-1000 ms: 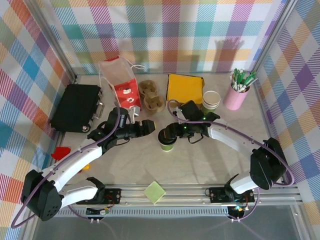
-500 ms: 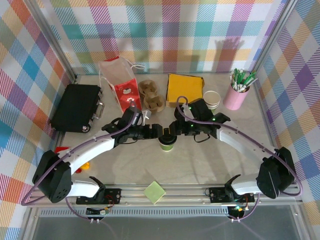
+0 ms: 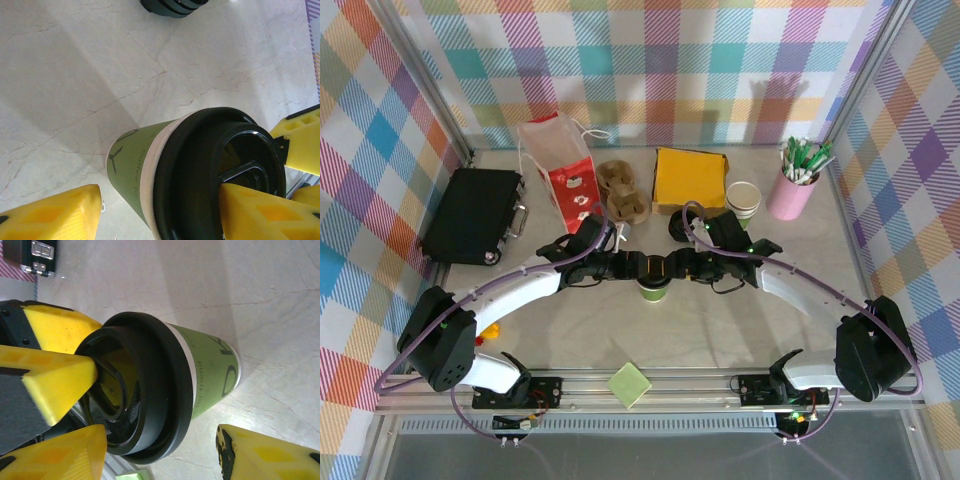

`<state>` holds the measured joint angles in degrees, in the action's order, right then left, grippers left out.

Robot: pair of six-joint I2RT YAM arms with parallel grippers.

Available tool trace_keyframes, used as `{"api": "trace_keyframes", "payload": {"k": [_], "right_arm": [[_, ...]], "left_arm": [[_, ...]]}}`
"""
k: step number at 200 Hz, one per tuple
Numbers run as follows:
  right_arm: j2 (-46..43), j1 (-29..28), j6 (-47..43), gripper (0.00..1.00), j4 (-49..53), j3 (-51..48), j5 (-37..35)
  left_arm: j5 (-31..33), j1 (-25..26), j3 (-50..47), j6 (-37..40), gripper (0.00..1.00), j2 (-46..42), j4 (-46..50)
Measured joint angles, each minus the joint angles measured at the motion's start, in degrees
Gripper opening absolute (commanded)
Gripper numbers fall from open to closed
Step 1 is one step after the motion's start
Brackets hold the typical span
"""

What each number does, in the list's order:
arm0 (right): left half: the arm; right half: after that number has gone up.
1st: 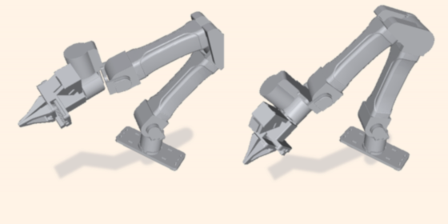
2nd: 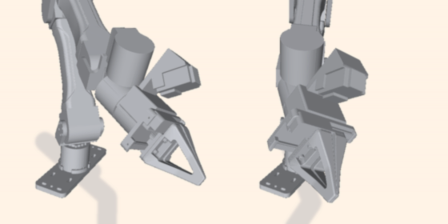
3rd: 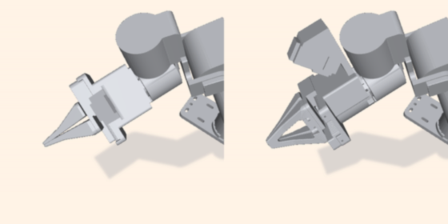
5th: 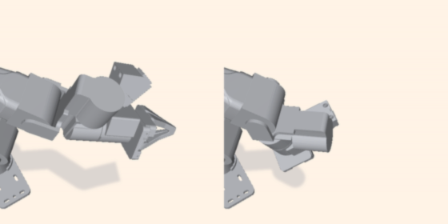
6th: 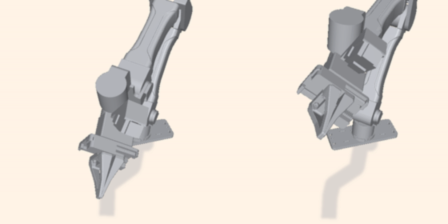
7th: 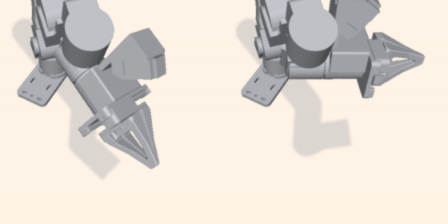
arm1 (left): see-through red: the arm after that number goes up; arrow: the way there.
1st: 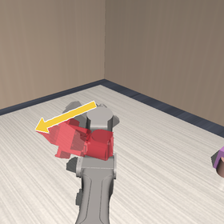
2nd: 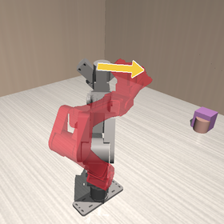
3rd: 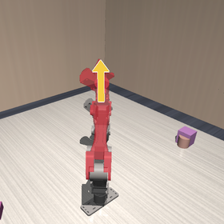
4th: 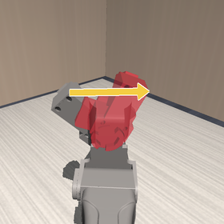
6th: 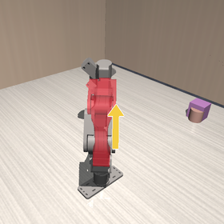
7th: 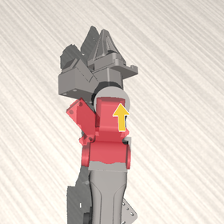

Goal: Pack the takeout coffee

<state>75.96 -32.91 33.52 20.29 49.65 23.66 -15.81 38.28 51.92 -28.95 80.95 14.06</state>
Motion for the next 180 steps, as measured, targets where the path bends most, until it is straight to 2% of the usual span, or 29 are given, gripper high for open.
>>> {"api": "trace_keyframes", "payload": {"k": [41,180], "right_arm": [[0.02,0.0,1.42,0.57,-2.32,-0.07,1.55],[0.04,-0.11,3.15,0.53,-4.0,-0.11,1.99]], "left_arm": [[0.92,0.07,0.55,0.07,0.59,-0.07,1.03],[3.06,0.24,0.83,-0.13,0.71,-4.52,4.02]]}}
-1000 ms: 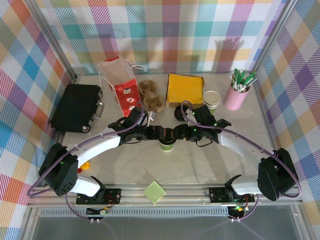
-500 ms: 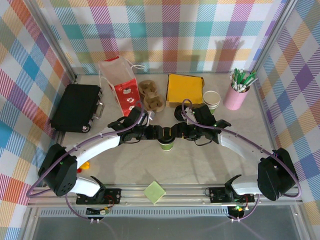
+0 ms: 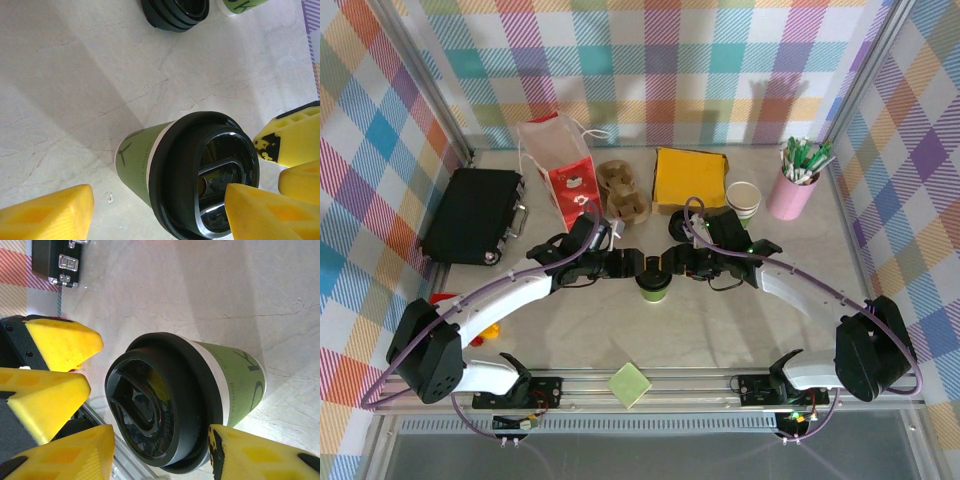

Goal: Pack the takeout coffee

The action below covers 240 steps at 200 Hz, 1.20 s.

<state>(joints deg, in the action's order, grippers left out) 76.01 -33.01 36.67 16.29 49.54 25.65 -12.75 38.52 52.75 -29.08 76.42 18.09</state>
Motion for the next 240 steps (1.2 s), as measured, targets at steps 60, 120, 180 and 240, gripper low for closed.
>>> {"api": "trace_keyframes", "payload": {"k": [60,120,180,240], "right_arm": [[0.07,-0.83,-0.28,0.54,0.68,0.07,-1.53],[2.08,-1.64,-3.04,0.52,4.17,1.29,-6.45],[3.45,-1.97,-4.15,0.44,4.83,2.86,-8.81],[3.93,-2.25,-4.11,0.4,2.69,1.62,-9.7]], "left_arm": [[-0.22,0.09,0.02,0.22,0.68,0.42,-0.07],[-1.29,0.09,0.02,0.5,0.61,4.2,-0.28],[-1.73,0.09,0.02,0.44,0.53,4.96,-1.77],[-2.27,0.42,-1.03,0.46,0.45,5.4,-4.83]]}}
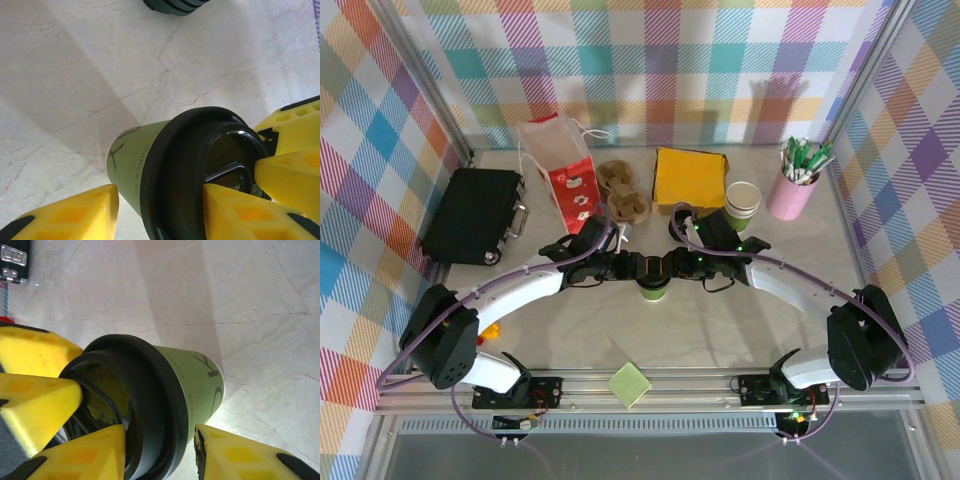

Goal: Pack the takeout coffee

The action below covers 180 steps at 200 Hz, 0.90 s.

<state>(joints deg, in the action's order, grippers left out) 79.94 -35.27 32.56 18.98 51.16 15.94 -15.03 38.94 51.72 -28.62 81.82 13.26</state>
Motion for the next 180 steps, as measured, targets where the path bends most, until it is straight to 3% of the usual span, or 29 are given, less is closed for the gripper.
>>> {"api": "trace_keyframes", "payload": {"k": [103,180], "right_arm": [[-1.53,-0.37,1.27,0.45,-8.46,-5.01,0.66],[-1.16,-0.5,0.04,0.55,-2.47,-1.49,-1.62]], "left_arm": [[-1.4,0.09,-7.34,-0.02,0.42,-3.58,-9.86],[-1.22,0.44,-3.06,0.44,0.5,-1.55,-4.98]]}}
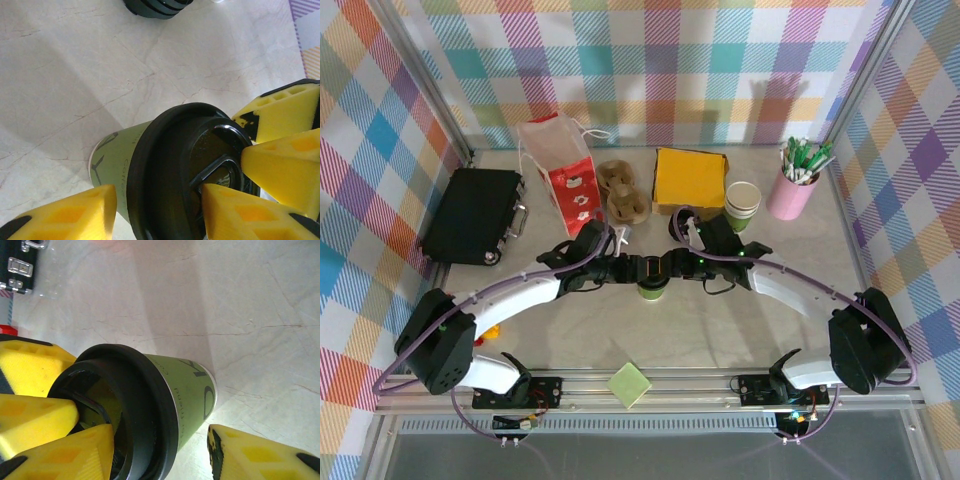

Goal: Pack the takeout coffee

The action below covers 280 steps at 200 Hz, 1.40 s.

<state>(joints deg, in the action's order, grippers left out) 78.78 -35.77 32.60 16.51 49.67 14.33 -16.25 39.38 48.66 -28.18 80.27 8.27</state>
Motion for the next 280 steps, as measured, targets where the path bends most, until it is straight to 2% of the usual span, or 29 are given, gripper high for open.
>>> {"api": "trace_keyframes", "payload": {"k": [51,90,119,144,185,230,280], "right_arm": [[0.61,-0.07,-2.23,0.63,8.13,6.08,-2.73],[-0.22,-1.99,-4.04,0.69,12.26,9.42,-5.6],[-1.33,-6.43,-5.29,0.76,15.28,11.47,-9.92],[-0.81,-10.95,-6.54,0.79,17.4,14.19,-14.58],[5.95,-16.87,-8.09,0.87,21.33,21.14,-22.56],[11.98,-18.27,-8.57,0.89,24.98,25.14,-27.47],[15.39,-18.25,-8.66,0.84,26.29,27.45,-28.92]], "left_arm": [[1.4,0.0,4.13,0.44,0.6,1.01,4.33],[5.2,-0.02,6.12,0.61,0.63,-1.25,9.64],[9.77,-1.38,6.49,0.61,0.67,-8.68,14.8],[14.12,-5.03,6.4,0.57,0.69,-17.33,18.86],[17.9,-9.35,5.14,0.66,0.7,-29.0,23.58],[18.53,-9.68,4.7,1.05,0.7,-31.95,26.4],[18.47,-9.68,4.02,1.11,0.7,-31.95,27.45]]}}
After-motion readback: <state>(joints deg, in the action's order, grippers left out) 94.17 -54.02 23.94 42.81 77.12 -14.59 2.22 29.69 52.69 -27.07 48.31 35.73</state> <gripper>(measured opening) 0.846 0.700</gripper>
